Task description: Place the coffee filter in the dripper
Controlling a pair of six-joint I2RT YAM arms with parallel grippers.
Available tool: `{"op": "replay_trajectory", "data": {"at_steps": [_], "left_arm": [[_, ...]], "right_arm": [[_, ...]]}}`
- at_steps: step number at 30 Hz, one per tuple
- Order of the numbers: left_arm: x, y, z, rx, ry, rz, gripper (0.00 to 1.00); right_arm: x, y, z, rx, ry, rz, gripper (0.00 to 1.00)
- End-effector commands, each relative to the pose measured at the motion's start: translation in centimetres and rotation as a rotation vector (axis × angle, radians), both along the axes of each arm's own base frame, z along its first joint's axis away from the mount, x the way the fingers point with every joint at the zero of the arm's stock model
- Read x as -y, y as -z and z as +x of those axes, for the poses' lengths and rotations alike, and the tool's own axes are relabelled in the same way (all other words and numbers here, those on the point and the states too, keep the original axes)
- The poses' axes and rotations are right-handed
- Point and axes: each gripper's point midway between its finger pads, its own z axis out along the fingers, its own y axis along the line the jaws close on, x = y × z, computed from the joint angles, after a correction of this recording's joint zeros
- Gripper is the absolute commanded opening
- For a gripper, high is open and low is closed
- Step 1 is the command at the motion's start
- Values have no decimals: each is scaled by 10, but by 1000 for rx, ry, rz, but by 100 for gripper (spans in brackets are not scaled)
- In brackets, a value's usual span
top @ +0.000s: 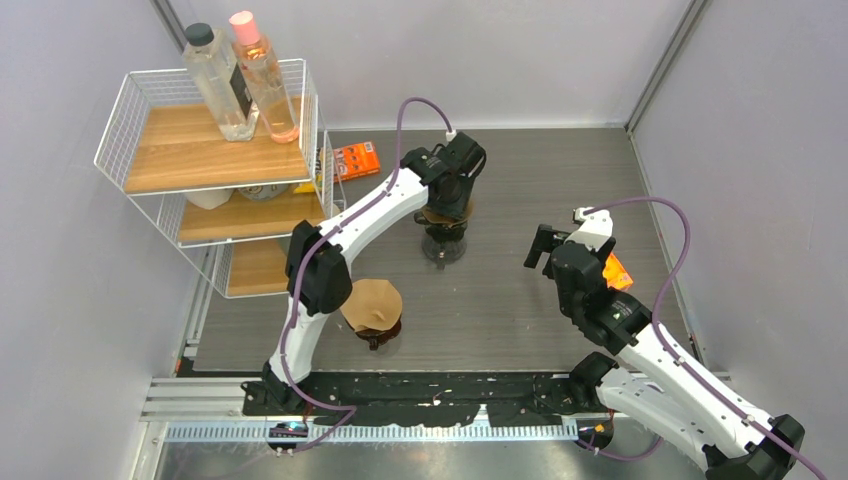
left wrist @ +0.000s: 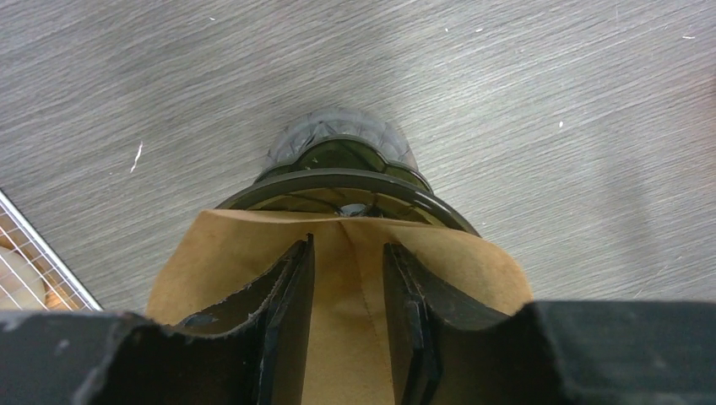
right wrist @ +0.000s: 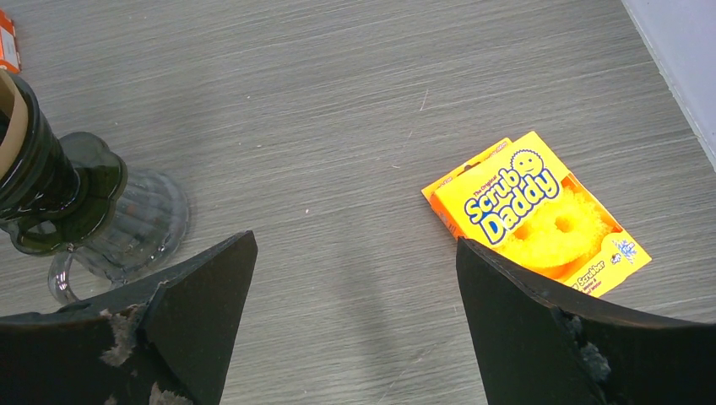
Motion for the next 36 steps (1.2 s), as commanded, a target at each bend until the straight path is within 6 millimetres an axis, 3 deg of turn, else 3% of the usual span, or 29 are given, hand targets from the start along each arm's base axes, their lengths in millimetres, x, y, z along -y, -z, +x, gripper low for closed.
{"op": "replay_trajectory", "data": {"at_steps": [1,16,23,27,36], "left_arm": [[2,-5,-5,-17,11,-24,43],[-3,-12,-9,-11,15,-28,60],[-4,-13,-10,-13,24,-22,74],[-4,-14,-10,-12,27,-21,72],[0,-18,-10,-6,39,-41,52]], "right_arm": [[6,-7,0,21,41,18,96],[6,-6,0,17,39,17,95],[6,-7,0,18,36,17,95],[6,-8,-1,21,37,17,96],[7,-7,-1,22,39,18,95]]}}
